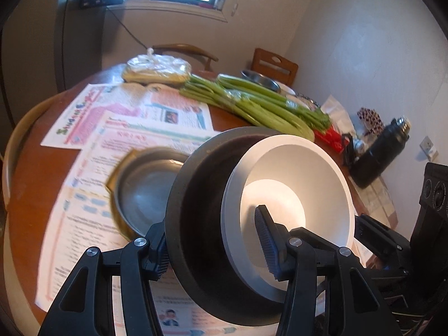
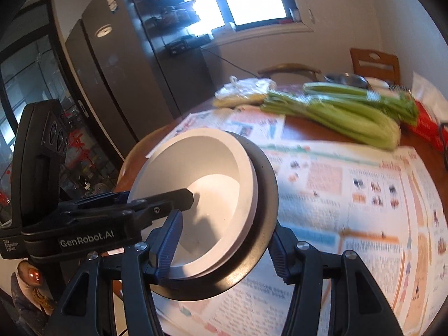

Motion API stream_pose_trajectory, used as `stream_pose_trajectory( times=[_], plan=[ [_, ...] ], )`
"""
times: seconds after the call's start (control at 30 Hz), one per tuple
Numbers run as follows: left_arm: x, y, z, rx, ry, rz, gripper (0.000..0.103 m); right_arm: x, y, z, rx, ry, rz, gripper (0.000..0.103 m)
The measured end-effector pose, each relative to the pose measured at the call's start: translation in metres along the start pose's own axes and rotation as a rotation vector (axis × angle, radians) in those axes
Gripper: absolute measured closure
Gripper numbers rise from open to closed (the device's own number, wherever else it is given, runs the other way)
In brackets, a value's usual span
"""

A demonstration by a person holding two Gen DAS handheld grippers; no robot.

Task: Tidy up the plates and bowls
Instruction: 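Lift the nested bowl stack with the left tool and carry it toward the plate stack, then lower the bowl stack onto the steel pan atop the plates with the left tool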

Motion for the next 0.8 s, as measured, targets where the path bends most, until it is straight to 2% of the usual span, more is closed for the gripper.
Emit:
stream_pose_trajectory(
  times=[0.37,0.8],
  plan=[
    [-0.007,-0.034,-0.045,-0.022,0.067,-0.046,0.048,0.030,-0.032,-0.033,-0.045,0.017,-0.035,0.045],
    [0.026,-0.060,-0.048,-0.051,0.035,-0.052,0.048,0.066,-0.030,-0.032,-0.032,-0.031,-0.033,0.045]
  ],
)
Point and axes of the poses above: each gripper's, at about its wrist camera, not at the fingertips, and x roughly the way its jaws point, y to its right, z to its underside, the point moved 8 cm from there along x, roughly the way its jaws point, and after that the axes turned 12 degrees about y, right-handed, at the moved point
